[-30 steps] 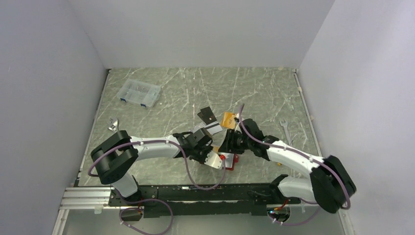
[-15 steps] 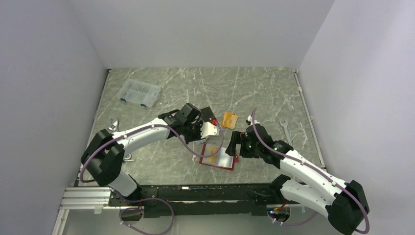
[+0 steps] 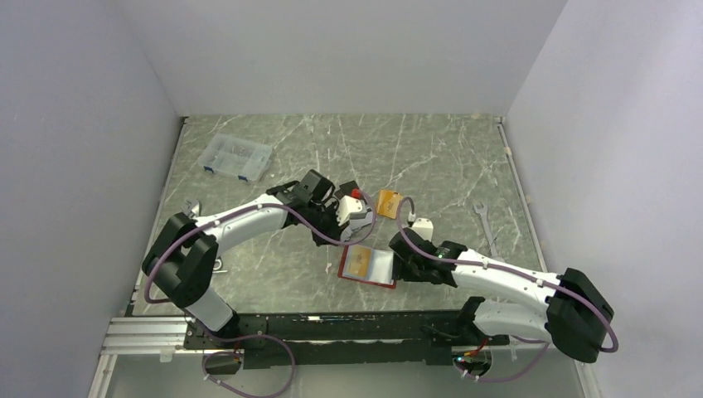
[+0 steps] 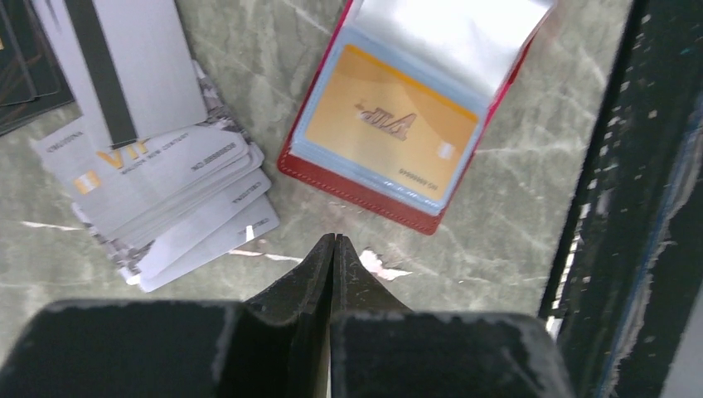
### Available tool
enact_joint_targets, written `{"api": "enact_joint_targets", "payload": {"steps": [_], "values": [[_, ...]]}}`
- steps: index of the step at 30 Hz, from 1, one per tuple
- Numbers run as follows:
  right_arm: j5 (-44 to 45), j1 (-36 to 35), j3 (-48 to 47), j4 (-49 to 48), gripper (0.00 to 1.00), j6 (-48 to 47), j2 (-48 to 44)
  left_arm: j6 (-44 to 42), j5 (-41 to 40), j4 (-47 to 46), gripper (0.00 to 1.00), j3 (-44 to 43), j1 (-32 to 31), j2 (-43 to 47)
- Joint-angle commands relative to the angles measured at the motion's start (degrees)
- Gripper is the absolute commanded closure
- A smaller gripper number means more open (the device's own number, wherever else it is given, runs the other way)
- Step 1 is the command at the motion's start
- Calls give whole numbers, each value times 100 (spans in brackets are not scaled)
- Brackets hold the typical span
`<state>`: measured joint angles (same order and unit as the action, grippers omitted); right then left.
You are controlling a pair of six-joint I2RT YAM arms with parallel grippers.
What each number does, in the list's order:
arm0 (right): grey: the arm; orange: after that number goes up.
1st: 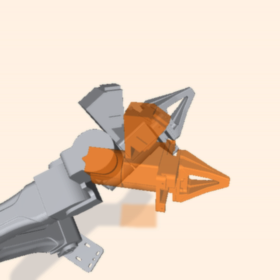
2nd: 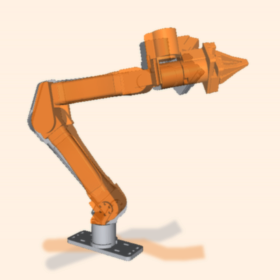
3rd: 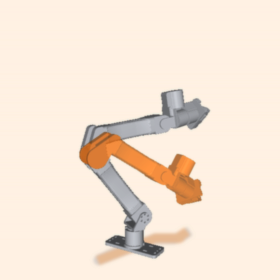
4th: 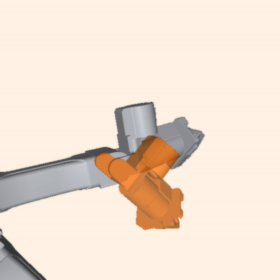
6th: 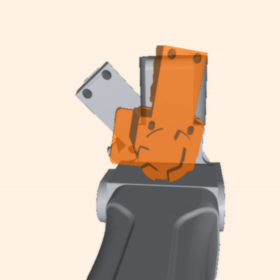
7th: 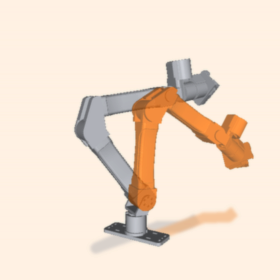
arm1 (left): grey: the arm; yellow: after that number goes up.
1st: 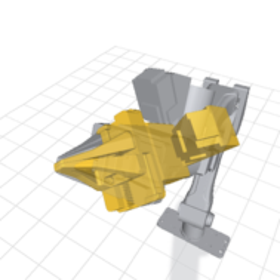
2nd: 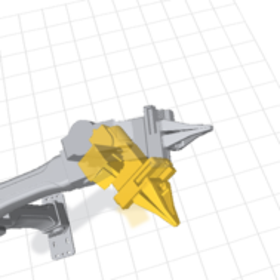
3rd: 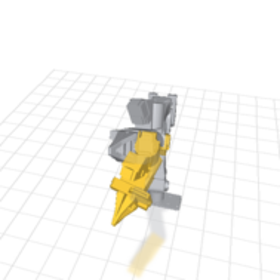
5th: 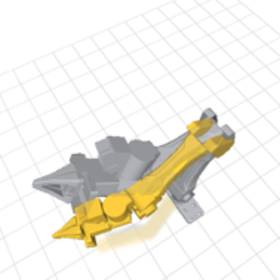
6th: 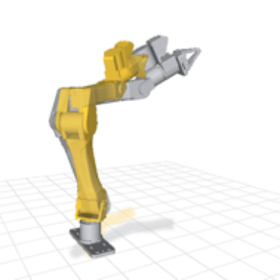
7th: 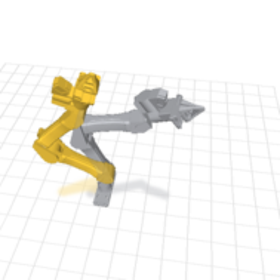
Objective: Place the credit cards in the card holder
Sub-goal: Close the card holder at the center of the board.
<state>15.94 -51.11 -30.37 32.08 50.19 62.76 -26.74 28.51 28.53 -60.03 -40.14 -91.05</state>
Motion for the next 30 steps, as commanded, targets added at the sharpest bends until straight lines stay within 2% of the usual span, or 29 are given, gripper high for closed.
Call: {"api": "enact_joint_targets", "payload": {"steps": [1,2,4,6,8,9,10,12,13,15,17,19,21,26,27,30], "values": [[762,-38,-88,126,56,486,-110,775,670,-342,93,92,1,-118],[789,-37,-52,97,68,542,-138,873,747,-382,93,114,6,-168],[829,-33,-15,38,84,618,-144,1015,857,-499,92,167,-2,-261],[825,-30,18,10,93,663,-76,1098,854,-608,93,231,-1,-356],[778,-30,51,-67,94,630,-33,1123,866,-670,92,270,4,-425],[770,-33,60,-83,91,610,-26,1127,885,-685,92,267,10,-464],[759,-35,87,-113,82,626,-36,1139,923,-702,92,269,13,-481],[735,-34,171,-179,50,660,-69,1150,1014,-753,92,257,13,-495],[769,-31,193,-196,42,693,-72,1146,1057,-762,92,250,14,-500],[849,-35,219,-207,38,768,-13,1132,1079,-781,92,246,16,-477],[889,-27,238,-319,39,792,65,1087,1086,-768,93,238,13,-460],[933,-31,251,-415,44,844,159,1048,1050,-759,93,231,15,-429],[1006,-32,243,-440,54,889,246,1040,1030,-740,93,229,24,-399],[1149,-43,181,-466,96,795,19,1166,1082,-740,93,224,82,-360],[1168,-40,120,-469,100,730,-113,1209,1116,-752,92,215,109,-380],[1321,-40,-177,-287,100,446,-534,1320,1271,-854,91,196,177,-392]]}}
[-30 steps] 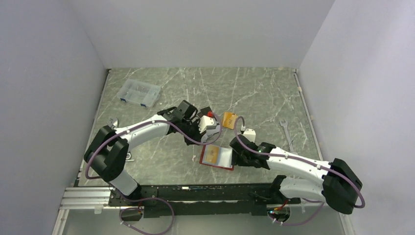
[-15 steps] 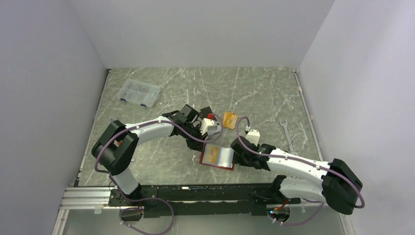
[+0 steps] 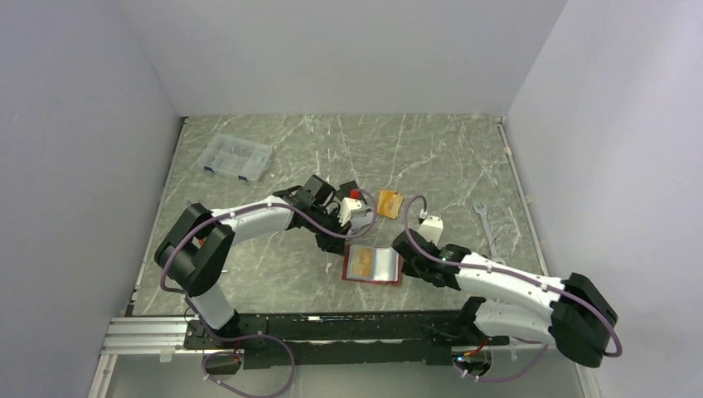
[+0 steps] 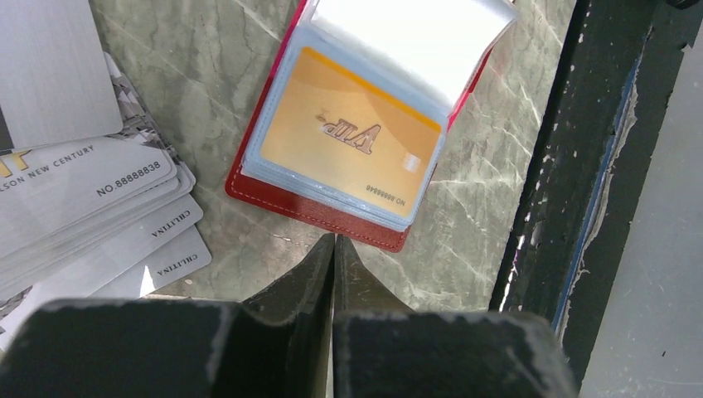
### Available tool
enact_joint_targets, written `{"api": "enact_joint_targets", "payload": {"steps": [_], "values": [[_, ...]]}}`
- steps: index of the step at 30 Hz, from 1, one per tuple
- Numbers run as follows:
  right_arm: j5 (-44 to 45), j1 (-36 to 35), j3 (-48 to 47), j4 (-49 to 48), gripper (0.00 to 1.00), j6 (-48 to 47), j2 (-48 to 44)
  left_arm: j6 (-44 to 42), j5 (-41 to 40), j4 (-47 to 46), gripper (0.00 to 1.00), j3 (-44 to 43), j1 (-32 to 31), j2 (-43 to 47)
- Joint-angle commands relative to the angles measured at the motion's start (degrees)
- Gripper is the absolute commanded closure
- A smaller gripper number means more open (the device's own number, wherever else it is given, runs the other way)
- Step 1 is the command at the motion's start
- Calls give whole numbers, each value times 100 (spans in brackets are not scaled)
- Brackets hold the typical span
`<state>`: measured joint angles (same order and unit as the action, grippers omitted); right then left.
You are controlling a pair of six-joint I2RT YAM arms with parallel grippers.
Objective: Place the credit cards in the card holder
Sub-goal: Close the card holder at the center of the board.
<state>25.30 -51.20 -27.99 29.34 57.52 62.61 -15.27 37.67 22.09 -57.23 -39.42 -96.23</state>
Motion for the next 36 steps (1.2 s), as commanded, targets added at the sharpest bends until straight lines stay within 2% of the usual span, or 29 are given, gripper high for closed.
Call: {"api": "enact_joint_targets", "payload": {"steps": [1,6,12,17,25,29,36], "values": [[430,-30,-533,94,100,-363,-651,192,403,-271,90,-80,113,122],[394,-31,-893,507,100,-750,-885,332,388,-692,90,-141,115,-23],[132,-150,-1276,575,100,-1124,-525,482,606,-982,90,-26,176,72],[0,-651,-1805,356,100,-1307,335,485,925,-889,90,12,462,157],[275,-1476,-2872,710,100,-1475,2036,558,1362,-597,91,-96,996,55],[-21,-1542,-3025,441,100,-1625,2535,643,1650,-502,90,-178,1364,59],[-490,-1519,-3010,-215,100,-1914,3104,617,1682,-442,89,-14,1798,369]]}}
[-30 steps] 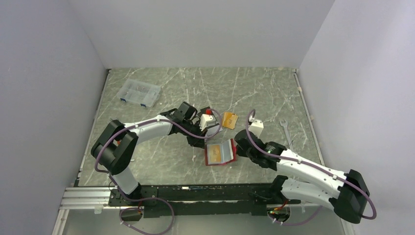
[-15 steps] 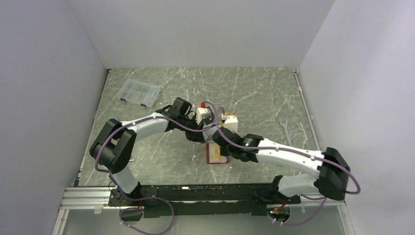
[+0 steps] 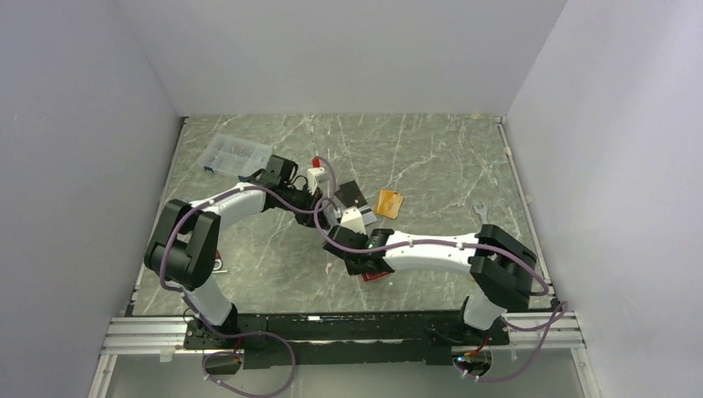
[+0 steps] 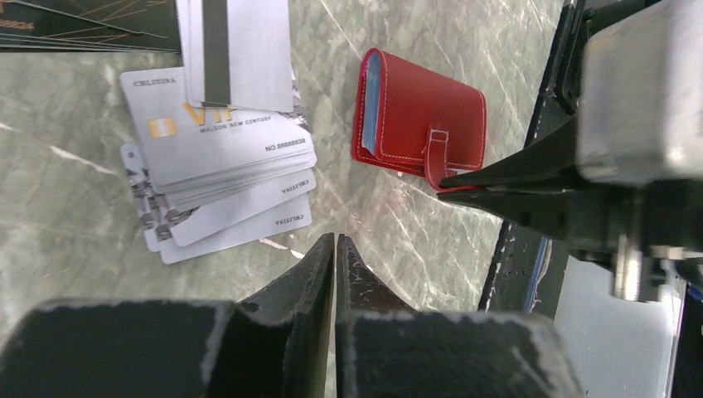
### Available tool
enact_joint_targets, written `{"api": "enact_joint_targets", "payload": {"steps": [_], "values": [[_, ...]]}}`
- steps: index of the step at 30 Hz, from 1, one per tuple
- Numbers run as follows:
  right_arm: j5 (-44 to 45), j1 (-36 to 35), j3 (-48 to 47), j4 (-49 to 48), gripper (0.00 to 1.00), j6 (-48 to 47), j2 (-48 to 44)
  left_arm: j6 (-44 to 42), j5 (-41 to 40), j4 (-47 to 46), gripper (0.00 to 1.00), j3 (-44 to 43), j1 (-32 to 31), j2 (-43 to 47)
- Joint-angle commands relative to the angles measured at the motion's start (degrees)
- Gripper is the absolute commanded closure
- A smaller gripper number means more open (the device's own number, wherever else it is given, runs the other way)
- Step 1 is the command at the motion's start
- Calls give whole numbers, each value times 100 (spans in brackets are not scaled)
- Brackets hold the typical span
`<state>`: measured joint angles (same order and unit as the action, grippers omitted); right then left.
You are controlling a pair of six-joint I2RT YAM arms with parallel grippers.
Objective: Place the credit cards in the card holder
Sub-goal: Close the card holder at the center of the board.
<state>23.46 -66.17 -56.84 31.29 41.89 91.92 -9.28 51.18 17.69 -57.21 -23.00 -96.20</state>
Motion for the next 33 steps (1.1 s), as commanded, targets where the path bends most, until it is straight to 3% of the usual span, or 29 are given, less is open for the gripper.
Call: {"api": "enact_joint_targets", "payload": {"steps": [1,6,11,14,19,23,27,33], "values": [[-351,-8,-68,-538,100,-387,189,22,373,13,89,-7,224,404],[-746,143,39,-812,93,-502,308,-103,491,198,89,-98,481,507],[-943,161,64,-636,44,-638,62,-325,464,364,88,-140,535,668],[-1154,174,27,-509,29,-770,-51,-462,446,500,88,-150,542,720],[-1932,309,-112,-519,24,-1055,-477,-578,426,701,88,-255,609,717],[-2619,637,-134,-466,25,-1156,-1022,-673,338,806,88,-359,622,763],[-3290,1423,351,-631,30,-1008,-1833,-723,343,867,88,-423,630,770],[-3428,2834,1750,-983,41,-515,-2896,-802,362,922,89,-444,603,780]]}}
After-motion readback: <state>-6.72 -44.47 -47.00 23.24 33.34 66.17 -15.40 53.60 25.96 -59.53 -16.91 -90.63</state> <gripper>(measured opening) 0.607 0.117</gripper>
